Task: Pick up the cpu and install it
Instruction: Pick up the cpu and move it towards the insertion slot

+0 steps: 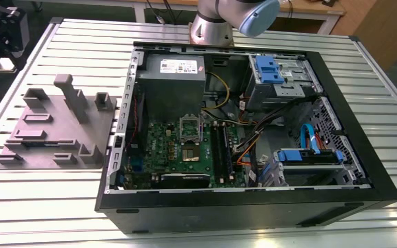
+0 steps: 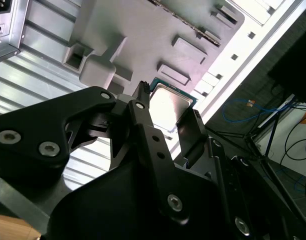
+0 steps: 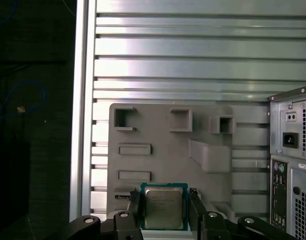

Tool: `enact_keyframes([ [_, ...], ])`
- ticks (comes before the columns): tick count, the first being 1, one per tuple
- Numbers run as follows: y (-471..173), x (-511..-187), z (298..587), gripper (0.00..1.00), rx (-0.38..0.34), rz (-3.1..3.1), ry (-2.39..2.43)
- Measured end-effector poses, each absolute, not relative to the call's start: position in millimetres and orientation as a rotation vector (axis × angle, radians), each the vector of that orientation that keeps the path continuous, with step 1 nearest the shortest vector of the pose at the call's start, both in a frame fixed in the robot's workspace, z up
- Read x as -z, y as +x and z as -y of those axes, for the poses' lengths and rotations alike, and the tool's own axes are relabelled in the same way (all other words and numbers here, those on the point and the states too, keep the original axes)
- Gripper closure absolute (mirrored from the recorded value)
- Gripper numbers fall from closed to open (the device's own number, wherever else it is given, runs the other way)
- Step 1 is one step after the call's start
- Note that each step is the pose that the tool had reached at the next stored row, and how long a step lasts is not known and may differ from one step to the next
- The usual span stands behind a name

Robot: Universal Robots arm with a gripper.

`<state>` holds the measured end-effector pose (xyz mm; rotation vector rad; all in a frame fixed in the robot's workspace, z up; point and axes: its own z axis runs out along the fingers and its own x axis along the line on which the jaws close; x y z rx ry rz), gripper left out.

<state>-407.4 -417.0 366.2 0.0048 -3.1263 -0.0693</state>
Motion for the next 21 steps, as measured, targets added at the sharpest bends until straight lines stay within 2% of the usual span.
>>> enact_keyframes([
  [21,-383.0,-366.1,417.4,0.53,0.069,3.126,-0.002],
])
